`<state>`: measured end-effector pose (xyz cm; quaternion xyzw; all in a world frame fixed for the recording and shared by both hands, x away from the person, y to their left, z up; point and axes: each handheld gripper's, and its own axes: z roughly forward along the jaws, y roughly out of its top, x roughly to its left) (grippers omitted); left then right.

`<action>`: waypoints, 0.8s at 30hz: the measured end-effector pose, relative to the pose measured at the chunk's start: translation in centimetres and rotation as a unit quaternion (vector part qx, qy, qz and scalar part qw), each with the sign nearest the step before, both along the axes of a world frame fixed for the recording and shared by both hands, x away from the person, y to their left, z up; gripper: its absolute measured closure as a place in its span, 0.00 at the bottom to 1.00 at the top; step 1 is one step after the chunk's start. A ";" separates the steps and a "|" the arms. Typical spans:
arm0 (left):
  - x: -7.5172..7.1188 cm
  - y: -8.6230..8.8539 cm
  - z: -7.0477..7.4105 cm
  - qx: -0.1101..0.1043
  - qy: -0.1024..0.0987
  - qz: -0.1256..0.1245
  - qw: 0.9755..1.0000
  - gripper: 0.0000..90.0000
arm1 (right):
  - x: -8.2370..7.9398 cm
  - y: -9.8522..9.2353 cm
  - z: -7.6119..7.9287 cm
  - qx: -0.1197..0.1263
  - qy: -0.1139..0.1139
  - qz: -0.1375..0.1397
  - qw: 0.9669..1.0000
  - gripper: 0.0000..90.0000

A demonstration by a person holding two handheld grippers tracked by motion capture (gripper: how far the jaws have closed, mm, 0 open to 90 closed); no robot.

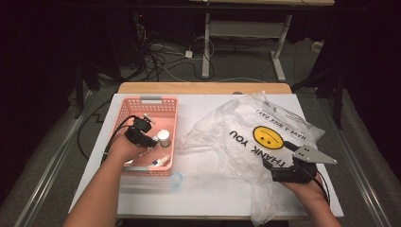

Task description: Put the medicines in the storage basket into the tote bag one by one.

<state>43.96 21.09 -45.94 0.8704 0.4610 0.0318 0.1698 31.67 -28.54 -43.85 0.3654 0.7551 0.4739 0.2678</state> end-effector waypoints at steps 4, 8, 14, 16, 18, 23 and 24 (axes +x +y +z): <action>0.0 0.2 0.1 0.005 0.000 0.007 1.000 0.76 | 0.0 -0.1 0.1 0.000 -0.001 0.001 1.000 0.00; -0.1 0.4 0.4 0.002 -0.006 0.009 1.000 0.76 | -0.1 -0.1 0.1 -0.001 -0.003 0.002 1.000 0.00; -0.4 0.9 1.1 -0.009 -0.013 0.014 1.000 0.76 | -0.1 -0.2 0.2 0.001 -0.005 -0.001 1.000 0.00; -0.6 1.0 1.4 -0.011 -0.019 0.018 1.000 0.76 | -0.1 -0.2 0.2 0.001 -0.005 -0.002 1.000 0.00; -0.7 1.2 1.7 -0.015 -0.025 0.021 0.999 0.76 | -0.1 -0.2 0.3 0.001 -0.006 -0.002 1.000 0.00; -1.3 1.3 2.3 -0.023 -0.034 0.022 0.999 0.76 | -0.1 -0.2 0.3 0.002 -0.008 -0.001 1.000 0.00; -1.5 1.3 2.4 -0.025 -0.038 0.023 0.999 0.76 | -0.1 -0.2 0.3 0.002 -0.008 -0.002 1.000 0.00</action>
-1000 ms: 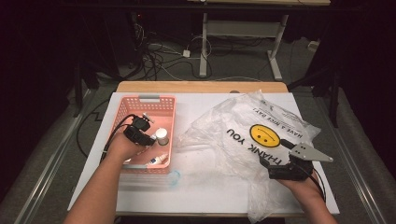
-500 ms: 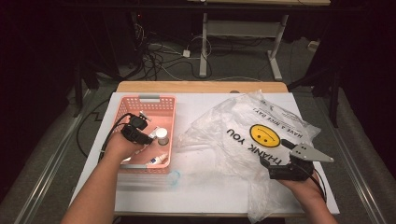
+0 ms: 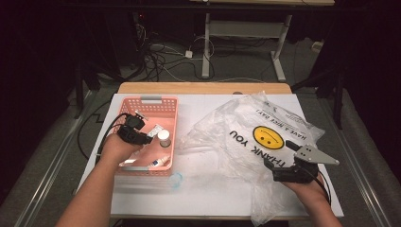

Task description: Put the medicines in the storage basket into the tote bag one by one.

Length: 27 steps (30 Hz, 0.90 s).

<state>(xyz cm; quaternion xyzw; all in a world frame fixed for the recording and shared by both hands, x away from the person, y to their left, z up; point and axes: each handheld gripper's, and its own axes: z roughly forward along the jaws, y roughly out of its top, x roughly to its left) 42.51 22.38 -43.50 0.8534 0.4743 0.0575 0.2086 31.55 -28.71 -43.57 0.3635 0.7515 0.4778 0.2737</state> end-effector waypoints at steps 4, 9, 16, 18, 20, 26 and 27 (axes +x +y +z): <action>-0.6 0.2 0.3 -0.017 -0.014 0.007 1.000 0.76 | 0.0 0.0 0.0 0.000 0.000 0.000 1.000 0.00; -1.3 0.5 0.7 -0.031 -0.036 0.015 0.999 0.76 | 0.0 0.0 0.0 -0.001 -0.002 0.000 1.000 0.00; -2.5 0.5 1.7 -0.054 -0.067 0.011 0.996 0.76 | -0.1 0.1 0.1 -0.001 -0.002 0.000 1.000 0.00; -2.8 0.5 1.8 -0.062 -0.073 0.014 0.995 0.76 | -0.1 0.1 0.1 0.001 -0.001 -0.001 1.000 0.00; -3.1 0.5 1.9 -0.067 -0.082 0.016 0.994 0.76 | 0.0 0.0 0.1 0.001 0.000 0.000 1.000 0.00; -4.2 0.4 2.6 -0.091 -0.103 0.017 0.990 0.76 | -0.1 0.0 0.2 0.004 -0.002 0.001 1.000 0.00; -4.5 0.4 2.6 -0.097 -0.107 0.018 0.989 0.76 | -0.1 0.0 0.2 0.004 -0.002 0.001 1.000 0.00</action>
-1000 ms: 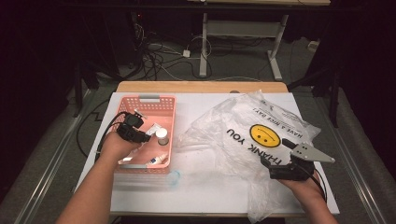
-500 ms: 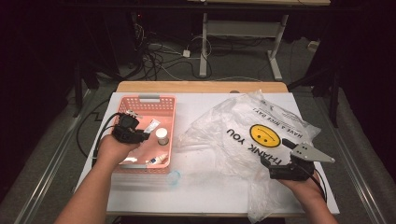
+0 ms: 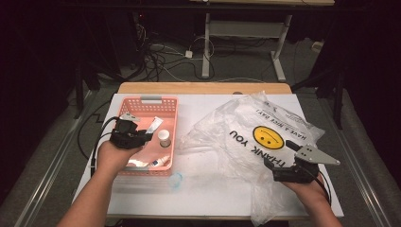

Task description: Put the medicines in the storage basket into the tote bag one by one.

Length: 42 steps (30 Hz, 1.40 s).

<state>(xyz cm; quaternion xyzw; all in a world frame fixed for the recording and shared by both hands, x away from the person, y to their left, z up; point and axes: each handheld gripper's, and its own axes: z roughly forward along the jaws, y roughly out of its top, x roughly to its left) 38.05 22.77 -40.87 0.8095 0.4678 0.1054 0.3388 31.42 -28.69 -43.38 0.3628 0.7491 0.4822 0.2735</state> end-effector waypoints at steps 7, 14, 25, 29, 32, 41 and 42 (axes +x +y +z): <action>-1.6 -0.6 -0.1 -0.018 -0.031 -0.007 0.999 0.76 | 0.0 0.1 0.0 -0.002 0.000 0.001 1.000 0.00; -3.1 -0.7 -0.5 -0.035 -0.049 -0.016 0.998 0.76 | -0.2 0.2 0.0 -0.002 -0.001 0.005 1.000 0.00; -5.1 -1.1 -1.4 -0.074 -0.075 -0.009 0.994 0.76 | -0.5 0.7 0.3 0.000 -0.007 0.013 1.000 0.00; -5.7 -1.6 -1.7 -0.075 -0.085 -0.013 0.993 0.76 | -0.6 1.0 0.4 -0.001 -0.009 0.019 1.000 0.00; -6.2 -1.9 -1.7 -0.081 -0.094 -0.019 0.992 0.76 | -0.8 1.2 0.4 -0.003 -0.010 0.022 1.000 0.00; -6.5 -2.6 -1.1 -0.081 -0.110 -0.021 0.990 0.76 | -1.0 1.6 0.6 -0.002 -0.011 0.030 1.000 0.00; -6.4 -2.6 -1.0 -0.084 -0.111 -0.019 0.990 0.76 | -1.0 1.6 0.6 -0.002 -0.011 0.030 0.999 0.00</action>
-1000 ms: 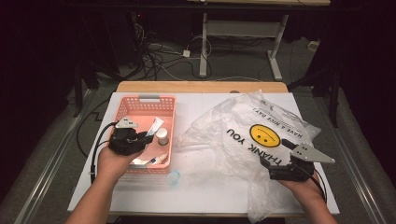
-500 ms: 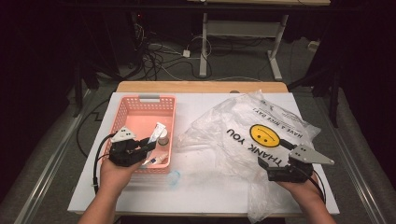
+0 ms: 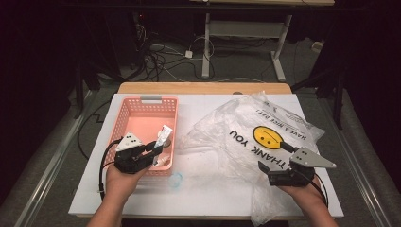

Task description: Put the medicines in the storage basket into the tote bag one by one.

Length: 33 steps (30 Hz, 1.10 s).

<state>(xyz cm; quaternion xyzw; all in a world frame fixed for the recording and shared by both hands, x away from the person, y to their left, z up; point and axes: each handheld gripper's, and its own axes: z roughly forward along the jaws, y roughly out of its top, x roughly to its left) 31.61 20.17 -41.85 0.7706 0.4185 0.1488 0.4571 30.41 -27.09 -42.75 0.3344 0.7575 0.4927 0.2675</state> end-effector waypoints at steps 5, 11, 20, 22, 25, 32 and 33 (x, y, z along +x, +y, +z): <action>0.0 -0.4 0.7 -0.009 -0.012 -0.001 1.000 0.76 | 0.1 0.1 0.0 0.000 0.000 0.001 1.000 0.00; -0.2 -1.4 1.0 -0.013 -0.016 -0.018 1.000 0.76 | 0.2 0.4 -0.1 -0.002 0.000 0.004 1.000 0.00; -0.5 -3.2 1.6 -0.028 -0.018 -0.043 0.999 0.76 | 0.4 0.9 -0.1 -0.005 0.001 0.011 1.000 0.00; -0.6 -3.8 1.7 -0.028 -0.018 -0.051 0.998 0.76 | 0.5 1.1 0.0 -0.004 0.004 0.012 1.000 0.00; -0.8 -4.7 1.8 -0.020 -0.019 -0.063 0.998 0.76 | 0.6 1.4 0.0 -0.004 0.004 0.015 1.000 0.00; -1.7 -7.6 1.1 -0.008 -0.015 -0.094 0.995 0.76 | 2.4 2.5 0.2 -0.019 0.037 0.023 0.999 0.08; -1.8 -8.1 0.8 -0.004 -0.013 -0.099 0.995 0.76 | 2.7 2.8 0.3 -0.025 0.040 0.026 0.999 0.11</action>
